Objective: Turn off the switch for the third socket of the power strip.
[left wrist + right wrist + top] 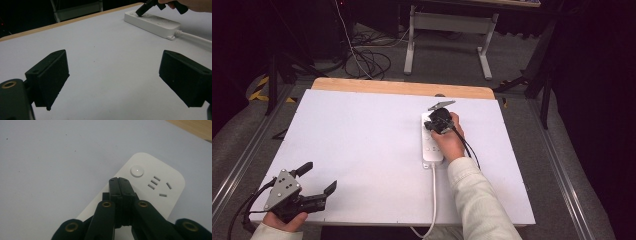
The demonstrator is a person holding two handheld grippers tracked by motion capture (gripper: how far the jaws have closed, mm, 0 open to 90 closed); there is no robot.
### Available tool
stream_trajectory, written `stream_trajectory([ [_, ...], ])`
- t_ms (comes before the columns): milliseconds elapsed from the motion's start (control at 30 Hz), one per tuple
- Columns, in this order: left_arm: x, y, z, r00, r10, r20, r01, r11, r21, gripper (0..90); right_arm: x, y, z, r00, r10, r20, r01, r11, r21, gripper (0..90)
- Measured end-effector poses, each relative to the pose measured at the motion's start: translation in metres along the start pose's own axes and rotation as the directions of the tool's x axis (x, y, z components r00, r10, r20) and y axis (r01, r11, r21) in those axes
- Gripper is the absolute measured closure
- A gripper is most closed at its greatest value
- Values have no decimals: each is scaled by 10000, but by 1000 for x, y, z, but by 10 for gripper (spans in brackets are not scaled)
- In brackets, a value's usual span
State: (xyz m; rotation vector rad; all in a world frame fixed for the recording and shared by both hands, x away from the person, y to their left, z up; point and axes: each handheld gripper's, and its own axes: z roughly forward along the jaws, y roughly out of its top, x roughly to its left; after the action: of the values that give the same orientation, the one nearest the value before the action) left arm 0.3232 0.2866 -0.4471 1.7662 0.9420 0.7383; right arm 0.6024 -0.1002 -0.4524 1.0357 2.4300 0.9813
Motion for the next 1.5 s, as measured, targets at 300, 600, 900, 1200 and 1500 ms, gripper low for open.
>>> stream_trajectory([
  [300, 0, 0, 0, 10000, 15, -28, -15, 10000, 54, 94, 1, 0, 0, 10000, -10, 81, 10, 10000, -3, 900],
  [600, -1, 0, 0, 10000, -17, -3, 17, 10000, 16, 94, 3, -1, 0, 9995, 225, 221, -225, 9997, 24, 900],
  [900, -1, 0, 0, 10000, -45, -9, 45, 10000, -5, 94, 6, 0, 0, 9986, 350, 403, -353, 9994, 69, 900],
  [1200, -1, 0, 0, 10000, -52, -8, 52, 10000, 2, 94, 8, 1, -1, 9983, 333, 478, -335, 9994, 28, 900],
  [1500, 0, 0, 1, 10000, -46, -28, 46, 10000, 29, 94, 10, 4, -18, 9993, 325, 176, -306, 9943, -1024, 900],
])
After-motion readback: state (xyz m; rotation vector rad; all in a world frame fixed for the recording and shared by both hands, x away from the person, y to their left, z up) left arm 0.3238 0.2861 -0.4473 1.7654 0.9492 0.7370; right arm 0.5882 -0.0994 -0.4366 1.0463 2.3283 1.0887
